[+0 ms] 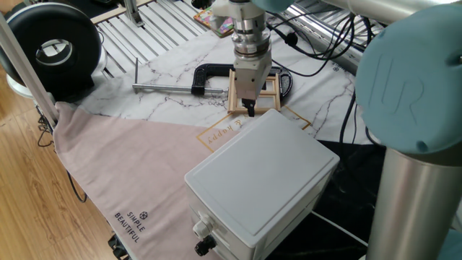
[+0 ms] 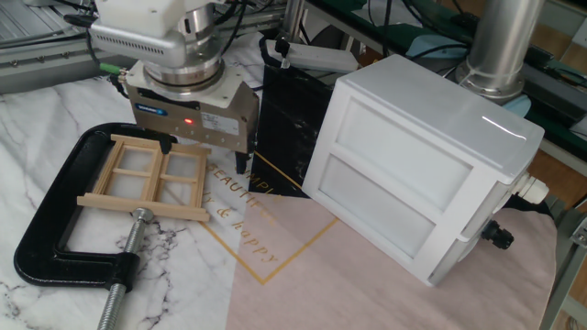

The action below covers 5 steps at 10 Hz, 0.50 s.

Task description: Open a sliding window

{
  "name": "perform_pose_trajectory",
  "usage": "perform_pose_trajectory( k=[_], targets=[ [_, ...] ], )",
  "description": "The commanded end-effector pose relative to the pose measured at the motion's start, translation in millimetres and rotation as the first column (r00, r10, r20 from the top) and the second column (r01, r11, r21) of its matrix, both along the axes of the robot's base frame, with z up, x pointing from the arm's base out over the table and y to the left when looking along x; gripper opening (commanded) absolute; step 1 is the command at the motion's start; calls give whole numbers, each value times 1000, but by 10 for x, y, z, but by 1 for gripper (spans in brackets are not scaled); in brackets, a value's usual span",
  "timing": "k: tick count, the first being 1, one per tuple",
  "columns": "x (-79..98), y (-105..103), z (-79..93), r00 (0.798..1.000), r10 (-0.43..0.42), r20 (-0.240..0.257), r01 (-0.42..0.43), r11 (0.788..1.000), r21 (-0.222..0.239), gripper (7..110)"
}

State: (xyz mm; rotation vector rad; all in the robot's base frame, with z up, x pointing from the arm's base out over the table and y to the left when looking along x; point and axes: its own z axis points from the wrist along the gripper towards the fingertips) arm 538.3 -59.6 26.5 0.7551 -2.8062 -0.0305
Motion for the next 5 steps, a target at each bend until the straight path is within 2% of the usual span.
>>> perform_pose_trajectory(
  k=[1, 2, 3, 4, 5],
  targets=[
    [163, 13, -75, 998, 16, 63, -16, 1000, -2, 7],
    [99, 12, -53, 999, 31, 40, -31, 999, 13, 7],
    [151, 12, -12, 997, 39, 71, -42, 998, 44, 7],
    [113, -17, 91, 995, 55, 78, -62, 995, 84, 7],
    [85, -95, 176, 992, 83, 90, -91, 991, 98, 7]
  ],
)
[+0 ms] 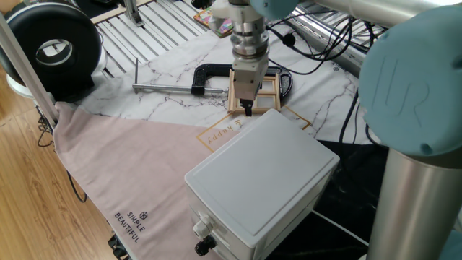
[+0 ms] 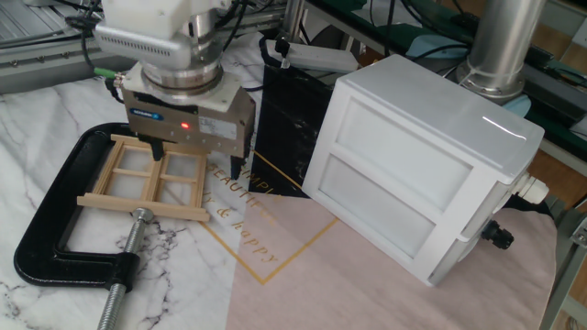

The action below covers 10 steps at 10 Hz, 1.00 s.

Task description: Open a sliding window

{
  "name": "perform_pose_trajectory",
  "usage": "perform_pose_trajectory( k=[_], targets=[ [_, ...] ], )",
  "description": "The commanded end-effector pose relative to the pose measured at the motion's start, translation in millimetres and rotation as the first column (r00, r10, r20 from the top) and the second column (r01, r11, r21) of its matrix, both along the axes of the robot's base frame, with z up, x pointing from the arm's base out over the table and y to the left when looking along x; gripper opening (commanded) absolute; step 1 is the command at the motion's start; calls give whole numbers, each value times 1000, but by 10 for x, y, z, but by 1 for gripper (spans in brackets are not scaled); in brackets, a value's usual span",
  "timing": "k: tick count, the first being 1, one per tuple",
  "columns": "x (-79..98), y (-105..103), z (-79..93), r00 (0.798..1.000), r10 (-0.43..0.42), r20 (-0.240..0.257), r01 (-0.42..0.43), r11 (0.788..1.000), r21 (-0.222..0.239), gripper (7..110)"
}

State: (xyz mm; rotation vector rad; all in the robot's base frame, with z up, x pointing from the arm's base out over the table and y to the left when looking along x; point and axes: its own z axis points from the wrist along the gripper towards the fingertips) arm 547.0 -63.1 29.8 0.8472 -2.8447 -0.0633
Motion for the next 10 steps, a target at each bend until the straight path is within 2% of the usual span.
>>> perform_pose_trajectory(
  k=[1, 3, 5, 7, 8, 9, 10],
  targets=[
    [34, -123, 172, 996, 56, 65, -60, 996, 65, 7],
    [260, -140, 156, 987, 29, 157, -39, 997, 59, 7],
    [346, -42, 139, 983, 15, 182, -30, 996, 83, 7],
    [615, -183, 148, 958, -26, 285, 19, 999, 29, 7],
    [627, -76, 153, 956, -58, 287, 38, 997, 74, 7],
    [681, -126, 158, 948, -83, 307, 68, 996, 59, 7],
    [723, -84, 166, 941, -113, 320, 92, 992, 81, 7]
  ],
)
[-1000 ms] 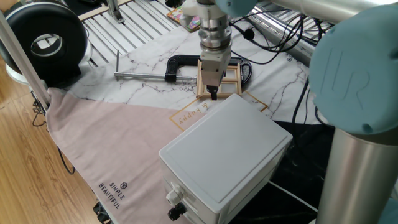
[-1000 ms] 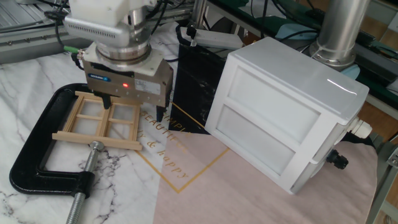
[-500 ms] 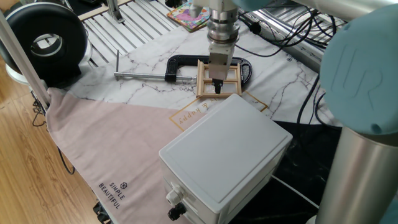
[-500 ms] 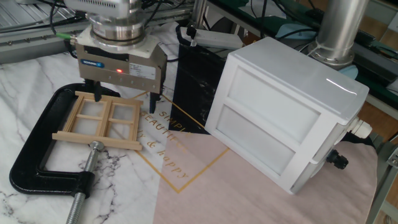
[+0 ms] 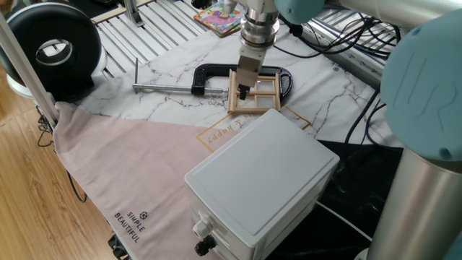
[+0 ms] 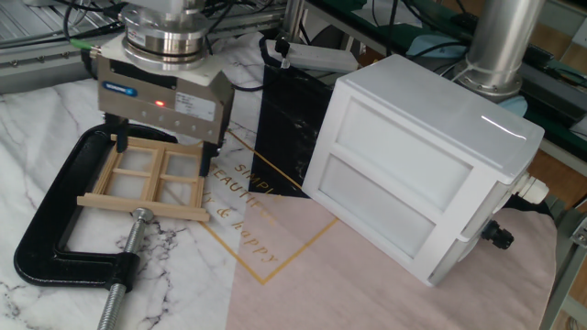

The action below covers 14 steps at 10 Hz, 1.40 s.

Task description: Open a sliding window

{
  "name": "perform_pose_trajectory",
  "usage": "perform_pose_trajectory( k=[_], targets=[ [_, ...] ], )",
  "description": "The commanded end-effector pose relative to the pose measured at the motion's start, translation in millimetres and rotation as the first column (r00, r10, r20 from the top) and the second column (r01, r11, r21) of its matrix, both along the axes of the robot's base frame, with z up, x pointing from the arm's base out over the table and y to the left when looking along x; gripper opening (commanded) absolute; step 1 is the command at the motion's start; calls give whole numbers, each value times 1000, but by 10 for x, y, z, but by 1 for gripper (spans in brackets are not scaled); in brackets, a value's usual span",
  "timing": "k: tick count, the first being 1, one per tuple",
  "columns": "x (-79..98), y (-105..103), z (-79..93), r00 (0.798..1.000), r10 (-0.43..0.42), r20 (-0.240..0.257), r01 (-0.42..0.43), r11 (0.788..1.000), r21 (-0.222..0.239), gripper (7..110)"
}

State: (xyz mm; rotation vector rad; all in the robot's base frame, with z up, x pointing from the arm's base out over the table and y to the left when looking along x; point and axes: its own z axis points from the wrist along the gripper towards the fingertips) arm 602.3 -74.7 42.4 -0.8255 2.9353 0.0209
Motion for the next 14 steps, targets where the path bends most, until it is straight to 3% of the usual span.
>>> perform_pose_trajectory(
  k=[1, 2, 3, 4, 6, 7, 9, 10, 14],
  targets=[
    [238, 163, 63, 994, -66, 90, 58, 995, 84, 7],
    [252, 150, 64, 995, -11, 102, 4, 998, 69, 7],
    [112, 205, 48, 999, 4, 47, -8, 996, 89, 7],
    [-37, 158, 27, 999, 34, -10, -33, 997, 68, 7],
    [-456, -7, -10, 992, 48, -120, -50, 999, -14, 7],
    [-540, -74, -45, 987, 67, -147, -74, 996, -41, 7],
    [-614, -8, -175, 983, 69, -169, -75, 997, -25, 7],
    [-683, 82, -240, 980, 55, -191, -55, 998, 4, 7],
    [-696, 96, -376, 979, 35, -201, -42, 999, -28, 7]
  ],
)
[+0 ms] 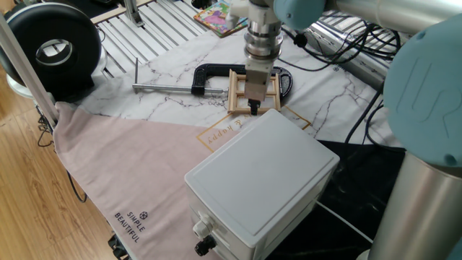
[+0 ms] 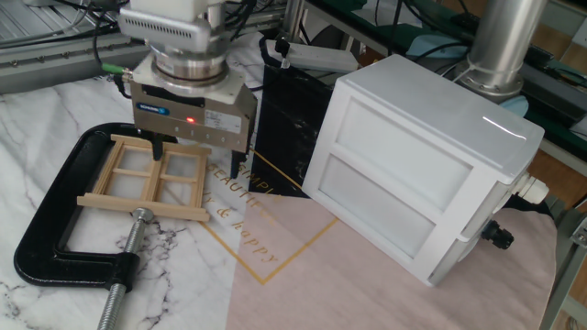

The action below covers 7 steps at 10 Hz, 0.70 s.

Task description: Open a sliding window

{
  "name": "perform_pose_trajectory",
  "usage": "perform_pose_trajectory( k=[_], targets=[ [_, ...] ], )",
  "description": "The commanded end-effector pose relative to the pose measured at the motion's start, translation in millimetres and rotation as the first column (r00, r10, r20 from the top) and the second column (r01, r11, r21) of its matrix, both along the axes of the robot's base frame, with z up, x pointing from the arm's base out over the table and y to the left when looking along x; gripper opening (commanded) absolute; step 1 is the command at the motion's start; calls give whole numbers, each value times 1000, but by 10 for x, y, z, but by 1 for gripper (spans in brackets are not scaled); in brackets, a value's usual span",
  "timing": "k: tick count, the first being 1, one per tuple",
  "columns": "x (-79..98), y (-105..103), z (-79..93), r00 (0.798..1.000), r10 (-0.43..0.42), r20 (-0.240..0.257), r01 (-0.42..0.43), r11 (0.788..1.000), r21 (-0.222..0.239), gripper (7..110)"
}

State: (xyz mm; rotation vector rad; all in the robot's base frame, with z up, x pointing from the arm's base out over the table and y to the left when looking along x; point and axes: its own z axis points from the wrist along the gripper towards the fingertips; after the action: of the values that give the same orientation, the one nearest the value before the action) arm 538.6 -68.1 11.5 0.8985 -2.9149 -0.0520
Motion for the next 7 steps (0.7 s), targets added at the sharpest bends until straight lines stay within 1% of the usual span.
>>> perform_pose_trajectory(
  k=[1, 2, 3, 5, 7],
  targets=[
    [-113, 50, -57, 999, -17, -42, 18, 1000, 5, 7],
    [-181, 56, -41, 997, -16, -69, 16, 1000, 6, 7],
    [-204, 77, -34, 997, -21, -79, 22, 1000, 13, 7],
    [-198, 122, -32, 997, -32, -76, 34, 999, 28, 7],
    [-163, 136, -38, 997, -34, -69, 36, 999, 29, 7]
  ],
)
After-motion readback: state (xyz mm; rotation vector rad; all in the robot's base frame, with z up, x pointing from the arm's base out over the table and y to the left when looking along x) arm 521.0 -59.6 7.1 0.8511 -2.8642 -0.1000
